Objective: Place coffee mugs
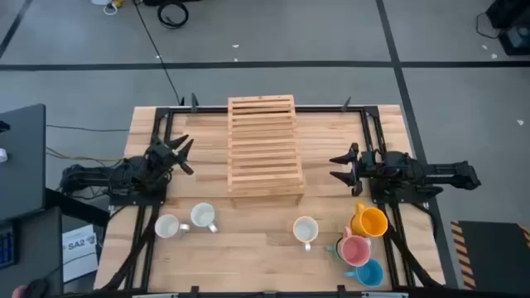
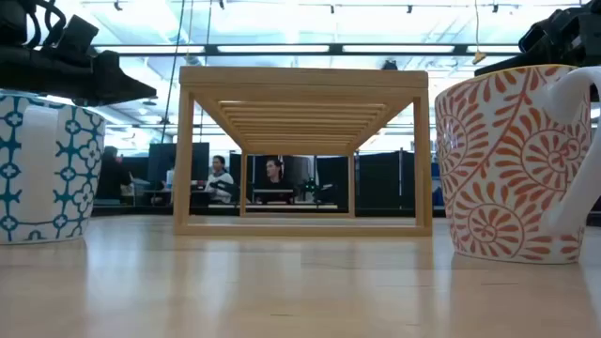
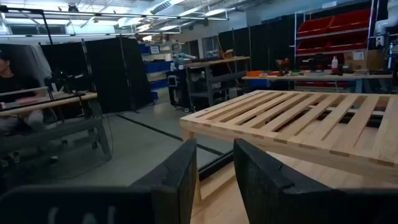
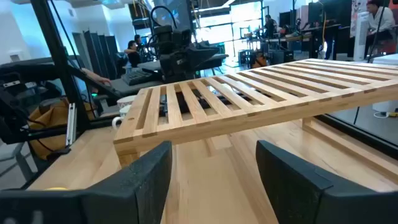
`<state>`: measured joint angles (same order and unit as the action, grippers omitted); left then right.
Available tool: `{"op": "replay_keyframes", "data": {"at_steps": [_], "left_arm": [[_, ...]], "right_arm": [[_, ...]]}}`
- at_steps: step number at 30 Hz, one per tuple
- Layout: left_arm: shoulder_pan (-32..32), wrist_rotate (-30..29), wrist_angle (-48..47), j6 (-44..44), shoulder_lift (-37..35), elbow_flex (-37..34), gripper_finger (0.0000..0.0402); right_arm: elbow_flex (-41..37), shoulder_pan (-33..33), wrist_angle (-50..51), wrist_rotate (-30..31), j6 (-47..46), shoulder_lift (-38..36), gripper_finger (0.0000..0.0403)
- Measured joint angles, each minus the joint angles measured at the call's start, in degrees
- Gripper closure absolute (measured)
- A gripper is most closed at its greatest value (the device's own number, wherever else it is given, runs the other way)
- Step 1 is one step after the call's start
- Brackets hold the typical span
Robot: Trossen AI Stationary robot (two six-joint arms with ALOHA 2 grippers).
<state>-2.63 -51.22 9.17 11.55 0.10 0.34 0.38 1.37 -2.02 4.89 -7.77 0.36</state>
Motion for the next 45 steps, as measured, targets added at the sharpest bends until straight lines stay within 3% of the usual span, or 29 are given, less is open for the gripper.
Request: {"op": "replay_keyframes", "data": {"at_steps": [38,45], "left_arm": [[0.0,0.0,0.0,0.0,0.61,0.0,0.0288],[0.0,0.0,0.0,0.0,0.61,0.0,0.0288]], "right_arm": [[0.0,0.02,0.0,-0.02,0.1,0.0,0.0164],[0.0,0.01,0.0,0.0,5.74,0.0,0.0164]]}}
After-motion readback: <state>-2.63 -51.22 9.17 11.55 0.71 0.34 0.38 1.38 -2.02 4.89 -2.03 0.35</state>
